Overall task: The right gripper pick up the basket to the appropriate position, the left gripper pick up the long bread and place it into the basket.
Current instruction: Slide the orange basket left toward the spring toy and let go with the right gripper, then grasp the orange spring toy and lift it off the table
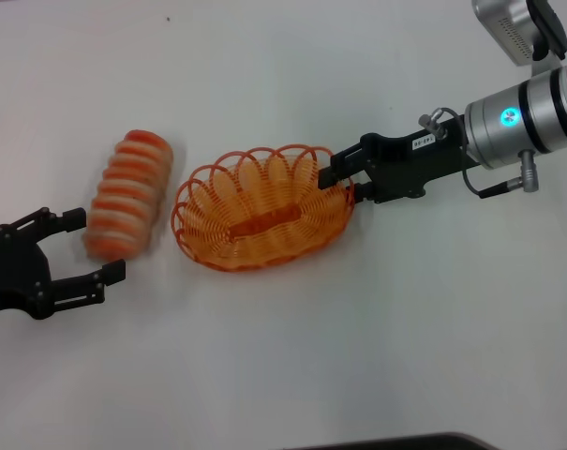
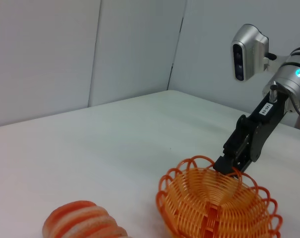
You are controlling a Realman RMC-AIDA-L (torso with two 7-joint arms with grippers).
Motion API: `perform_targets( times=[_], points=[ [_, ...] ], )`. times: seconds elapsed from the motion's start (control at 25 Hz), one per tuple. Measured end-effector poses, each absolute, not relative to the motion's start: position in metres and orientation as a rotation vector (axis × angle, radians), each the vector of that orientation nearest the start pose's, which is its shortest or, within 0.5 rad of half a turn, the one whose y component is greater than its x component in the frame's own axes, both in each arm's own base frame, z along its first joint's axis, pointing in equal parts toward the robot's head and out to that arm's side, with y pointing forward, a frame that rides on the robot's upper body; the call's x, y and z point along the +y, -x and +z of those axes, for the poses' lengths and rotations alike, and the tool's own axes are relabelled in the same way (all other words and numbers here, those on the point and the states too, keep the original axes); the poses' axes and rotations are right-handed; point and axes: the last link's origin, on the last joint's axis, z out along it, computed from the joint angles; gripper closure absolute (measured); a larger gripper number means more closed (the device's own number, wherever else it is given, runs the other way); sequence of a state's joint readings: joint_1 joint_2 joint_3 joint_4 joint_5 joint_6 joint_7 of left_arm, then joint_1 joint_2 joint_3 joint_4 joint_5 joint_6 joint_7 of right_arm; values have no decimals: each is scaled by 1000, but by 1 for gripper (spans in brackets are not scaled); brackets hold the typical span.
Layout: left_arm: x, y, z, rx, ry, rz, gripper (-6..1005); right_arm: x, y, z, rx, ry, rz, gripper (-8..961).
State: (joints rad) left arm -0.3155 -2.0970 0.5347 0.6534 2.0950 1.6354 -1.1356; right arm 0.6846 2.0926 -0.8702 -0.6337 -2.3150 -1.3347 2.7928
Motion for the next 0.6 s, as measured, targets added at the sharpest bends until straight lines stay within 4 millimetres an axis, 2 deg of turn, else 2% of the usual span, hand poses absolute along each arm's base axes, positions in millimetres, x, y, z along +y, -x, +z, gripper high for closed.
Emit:
perform_targets(
  times=[0.12, 0.16, 0.28, 0.44, 0.6],
  points=[
    [256, 330, 4, -626, 2624, -648, 70, 359, -256, -39, 2208, 2045, 245, 518],
    [256, 330, 4, -625, 2623, -650, 70, 360, -257, -36, 2194, 2047, 253, 502],
    [258, 329, 5, -621, 2621, -651, 70, 367, -259, -13, 2091, 2063, 336, 456],
    [260, 327, 4, -618, 2619, -660, 70, 373, -260, 24, 1876, 2128, 529, 404],
    [262, 325, 5, -617, 2601, -695, 71, 362, -263, 44, 1514, 2304, 710, 352]
  ],
)
